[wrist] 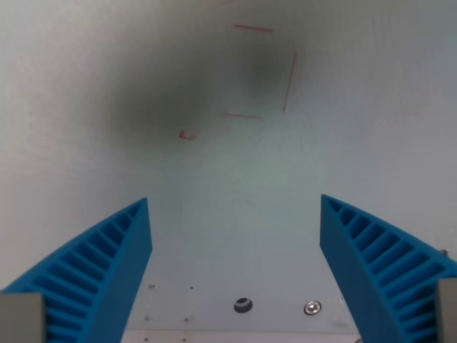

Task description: Rotate around base negative x

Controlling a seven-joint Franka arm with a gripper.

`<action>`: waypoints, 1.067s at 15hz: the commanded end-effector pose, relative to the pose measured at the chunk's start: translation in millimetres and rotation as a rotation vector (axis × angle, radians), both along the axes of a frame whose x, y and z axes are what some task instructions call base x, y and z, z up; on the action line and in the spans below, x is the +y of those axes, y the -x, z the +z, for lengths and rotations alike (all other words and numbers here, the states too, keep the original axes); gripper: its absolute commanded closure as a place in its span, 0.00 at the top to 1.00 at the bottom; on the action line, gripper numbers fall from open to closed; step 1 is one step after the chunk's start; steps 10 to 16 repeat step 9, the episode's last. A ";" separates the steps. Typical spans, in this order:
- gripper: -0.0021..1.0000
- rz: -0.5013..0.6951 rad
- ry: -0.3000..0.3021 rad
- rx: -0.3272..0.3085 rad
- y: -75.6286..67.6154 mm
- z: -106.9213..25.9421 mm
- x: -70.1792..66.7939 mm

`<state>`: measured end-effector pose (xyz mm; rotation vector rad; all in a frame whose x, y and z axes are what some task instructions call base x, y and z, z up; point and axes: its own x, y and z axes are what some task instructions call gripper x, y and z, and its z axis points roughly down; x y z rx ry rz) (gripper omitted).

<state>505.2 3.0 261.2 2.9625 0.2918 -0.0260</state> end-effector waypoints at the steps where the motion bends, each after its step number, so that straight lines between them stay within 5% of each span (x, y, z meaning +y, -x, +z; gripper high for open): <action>1: 1.00 -0.022 0.217 0.004 0.2 1.7 3.3; 9: 1.00 -0.022 0.310 0.005 0.2 1.7 3.3; 16: 1.00 -0.022 0.310 0.005 0.2 1.7 3.3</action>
